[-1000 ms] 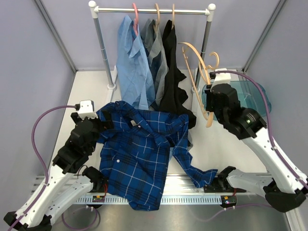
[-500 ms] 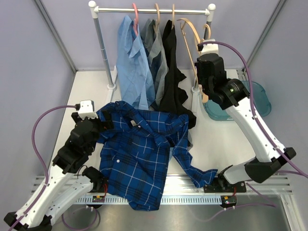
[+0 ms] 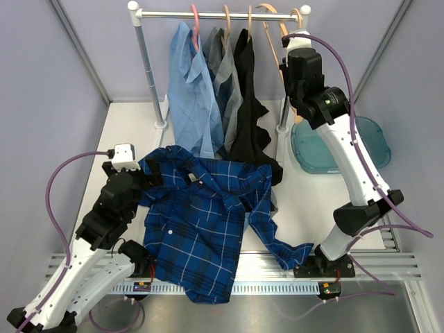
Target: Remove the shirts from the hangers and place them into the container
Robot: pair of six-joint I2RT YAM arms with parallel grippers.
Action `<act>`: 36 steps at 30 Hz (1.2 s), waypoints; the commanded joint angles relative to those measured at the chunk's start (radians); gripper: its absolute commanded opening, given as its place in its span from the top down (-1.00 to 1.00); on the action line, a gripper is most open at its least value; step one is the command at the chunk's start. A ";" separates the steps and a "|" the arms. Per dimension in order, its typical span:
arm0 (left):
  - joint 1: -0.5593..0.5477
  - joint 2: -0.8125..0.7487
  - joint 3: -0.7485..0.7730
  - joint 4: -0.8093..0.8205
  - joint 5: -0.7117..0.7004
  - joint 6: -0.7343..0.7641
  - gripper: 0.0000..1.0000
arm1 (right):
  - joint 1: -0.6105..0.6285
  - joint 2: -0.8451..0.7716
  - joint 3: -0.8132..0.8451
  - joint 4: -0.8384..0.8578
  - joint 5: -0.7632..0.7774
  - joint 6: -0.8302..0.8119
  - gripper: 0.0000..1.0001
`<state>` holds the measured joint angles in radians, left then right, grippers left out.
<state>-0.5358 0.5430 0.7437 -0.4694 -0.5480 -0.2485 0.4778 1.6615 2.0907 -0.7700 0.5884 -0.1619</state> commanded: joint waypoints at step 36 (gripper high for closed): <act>0.031 -0.002 -0.003 0.041 0.074 -0.018 -0.87 | -0.082 0.227 0.221 -0.064 -0.128 -0.013 1.00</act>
<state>-0.5106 0.5430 0.7437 -0.4694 -0.4931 -0.2577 0.4084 1.8771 2.3119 -0.8364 0.4587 -0.1642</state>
